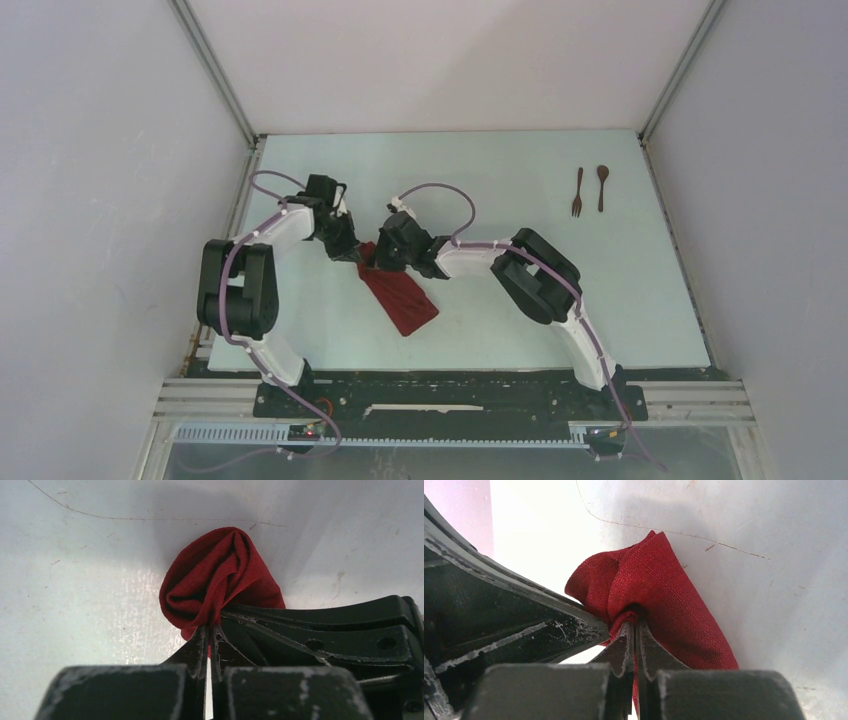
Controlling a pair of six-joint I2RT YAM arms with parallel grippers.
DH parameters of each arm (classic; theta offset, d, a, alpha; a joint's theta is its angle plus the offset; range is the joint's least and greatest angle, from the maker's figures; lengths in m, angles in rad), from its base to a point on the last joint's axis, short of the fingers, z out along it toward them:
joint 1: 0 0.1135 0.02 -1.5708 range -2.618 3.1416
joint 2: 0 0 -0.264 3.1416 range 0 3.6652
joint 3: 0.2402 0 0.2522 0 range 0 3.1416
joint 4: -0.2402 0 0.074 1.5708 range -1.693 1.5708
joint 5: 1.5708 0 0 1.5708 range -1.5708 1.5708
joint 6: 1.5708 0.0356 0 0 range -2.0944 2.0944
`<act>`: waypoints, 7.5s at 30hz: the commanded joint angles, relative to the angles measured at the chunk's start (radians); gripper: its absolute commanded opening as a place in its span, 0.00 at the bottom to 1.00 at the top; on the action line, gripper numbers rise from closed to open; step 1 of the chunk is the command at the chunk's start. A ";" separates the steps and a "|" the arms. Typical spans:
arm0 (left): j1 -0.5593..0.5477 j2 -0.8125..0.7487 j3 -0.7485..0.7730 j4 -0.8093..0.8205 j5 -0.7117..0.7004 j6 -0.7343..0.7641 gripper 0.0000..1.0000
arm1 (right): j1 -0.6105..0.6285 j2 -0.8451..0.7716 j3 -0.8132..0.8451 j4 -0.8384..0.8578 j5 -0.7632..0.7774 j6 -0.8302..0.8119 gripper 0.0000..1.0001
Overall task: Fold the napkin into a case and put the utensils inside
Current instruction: Place the smaller rectangle folded napkin at the center of the board.
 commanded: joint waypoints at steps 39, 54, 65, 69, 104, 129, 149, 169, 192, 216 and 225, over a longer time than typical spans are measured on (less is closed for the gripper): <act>-0.131 0.094 0.214 -0.190 -0.386 0.073 0.26 | -0.040 -0.012 -0.172 0.375 -0.048 0.115 0.00; -0.142 0.123 0.236 -0.179 -0.382 0.068 0.32 | -0.038 -0.007 -0.173 0.384 -0.054 0.116 0.00; -0.153 0.160 0.257 -0.185 -0.402 0.073 0.32 | -0.038 -0.004 -0.173 0.389 -0.057 0.114 0.00; -0.155 0.150 0.254 -0.179 -0.399 0.073 0.33 | -0.039 -0.006 -0.173 0.389 -0.057 0.111 0.00; -0.156 0.115 0.252 -0.166 -0.433 0.079 0.01 | -0.035 -0.010 -0.151 0.353 -0.044 0.062 0.00; -0.001 -0.023 0.069 -0.065 -0.068 0.065 0.00 | 0.078 0.118 0.053 0.221 -0.040 -0.189 0.00; 0.077 -0.047 0.024 -0.059 -0.082 0.033 0.00 | -0.023 0.105 -0.055 0.448 -0.387 0.001 0.46; 0.081 -0.084 -0.020 -0.019 -0.029 0.011 0.00 | 0.002 0.237 0.185 0.238 -0.303 0.124 0.00; 0.137 -0.096 -0.074 -0.012 -0.082 0.006 0.00 | -0.070 0.220 0.057 0.574 -0.504 0.329 0.35; 0.137 -0.112 -0.051 -0.006 -0.068 -0.007 0.00 | 0.018 0.303 0.204 0.362 -0.437 0.244 0.09; 0.150 -0.107 -0.094 0.028 -0.046 -0.052 0.01 | 0.041 0.378 0.313 0.265 -0.381 0.231 0.26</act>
